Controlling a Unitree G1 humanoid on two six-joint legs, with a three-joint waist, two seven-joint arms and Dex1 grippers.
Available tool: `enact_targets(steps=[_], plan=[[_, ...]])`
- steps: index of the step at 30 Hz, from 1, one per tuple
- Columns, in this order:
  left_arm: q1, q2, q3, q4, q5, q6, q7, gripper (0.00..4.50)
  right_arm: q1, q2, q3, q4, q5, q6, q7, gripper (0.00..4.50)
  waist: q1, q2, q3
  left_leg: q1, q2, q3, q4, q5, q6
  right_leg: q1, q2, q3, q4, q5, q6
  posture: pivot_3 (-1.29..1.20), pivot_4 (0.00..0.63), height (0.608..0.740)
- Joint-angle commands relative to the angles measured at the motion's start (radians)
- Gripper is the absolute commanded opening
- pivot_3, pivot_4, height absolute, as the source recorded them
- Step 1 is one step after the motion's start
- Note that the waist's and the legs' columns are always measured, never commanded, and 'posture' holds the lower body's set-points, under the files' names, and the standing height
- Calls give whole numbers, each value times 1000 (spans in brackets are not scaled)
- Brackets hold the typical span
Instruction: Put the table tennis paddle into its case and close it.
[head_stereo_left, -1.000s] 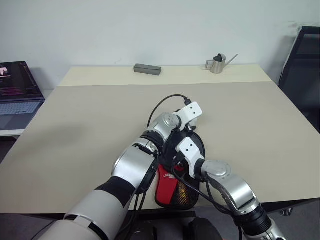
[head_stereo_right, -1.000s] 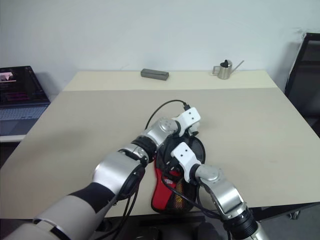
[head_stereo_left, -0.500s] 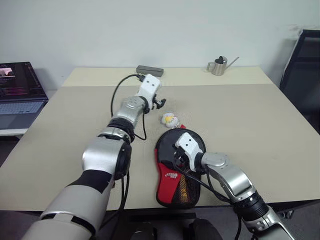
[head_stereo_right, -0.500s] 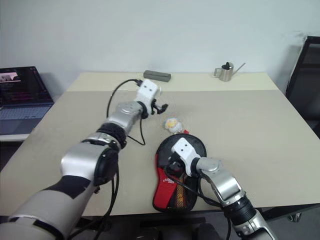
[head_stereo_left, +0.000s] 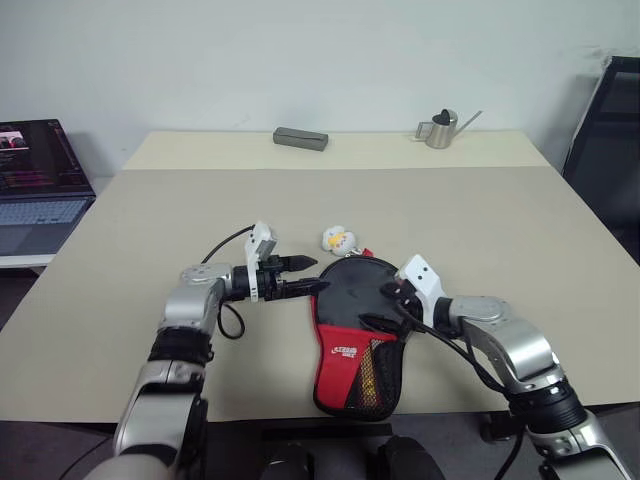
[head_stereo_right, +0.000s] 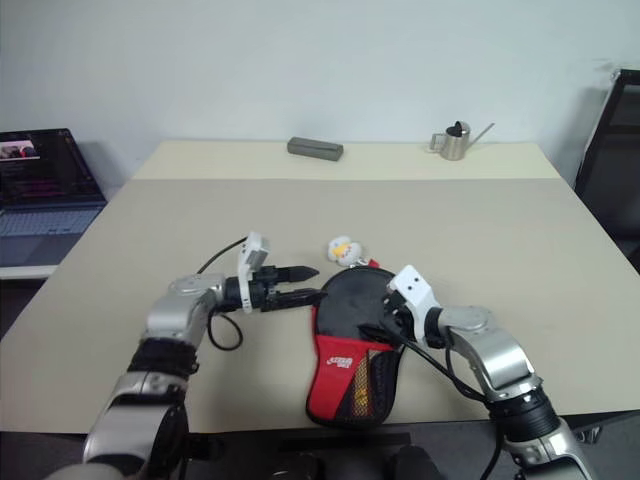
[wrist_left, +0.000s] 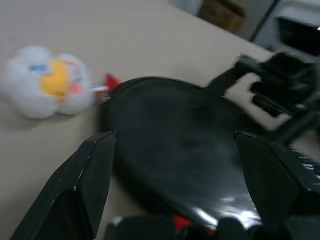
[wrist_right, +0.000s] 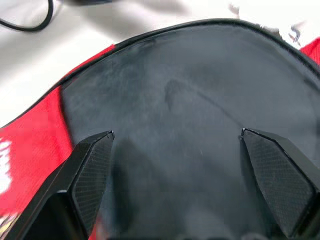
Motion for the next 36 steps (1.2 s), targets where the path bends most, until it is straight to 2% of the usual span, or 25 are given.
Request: enact_targets(steps=[1, 7, 12, 20, 29, 36], plan=[[38, 22, -15, -191, -79, 81, 11, 4072, 6, -60, -73, -98, 72, 21, 50, 4500, 4, 1, 0, 0, 0, 0, 0, 0, 0, 0, 0, 0, 0, 0, 0, 0, 150, 740], [56, 24, -90, -273, -84, 59, 36, 4072, 23, -210, -191, -205, 195, 67, 139, 4500, 19, 1, 1, 1, -1, 2, 0, 0, 0, 4, -1, -1, -4, -3, 5, 0, 150, 740], [61, 16, -194, -263, -3, -84, 57, 4072, 33, -290, -282, -229, 214, 20, 137, 4500, 20, 1, 1, 0, -1, 3, -1, 0, 0, 4, -1, -1, -6, 0, 1, 0, 150, 740], [2, -92, -285, -128, 72, -222, 137, 4072, 41, -305, -327, -226, 216, -45, 108, 4500, 23, 1, 1, -2, -2, 3, -1, 0, 1, 4, -1, -2, -11, 0, 2, 0, 150, 740], [-30, -149, -362, 64, 169, -341, 178, 4072, 34, -308, -311, -231, 231, -33, 92, 4500, 24, 1, 1, -4, -4, 2, -1, -1, 3, 4, -1, -2, -16, 1, 2, 0, 150, 740], [-36, -182, -371, 143, 190, -373, 195, 4072, 21, -301, -308, -240, 254, -12, 75, 4500, 26, 2, 1, -4, -4, 3, -1, -2, 3, 4, -2, -2, -16, 1, 3, 0, 150, 740]])
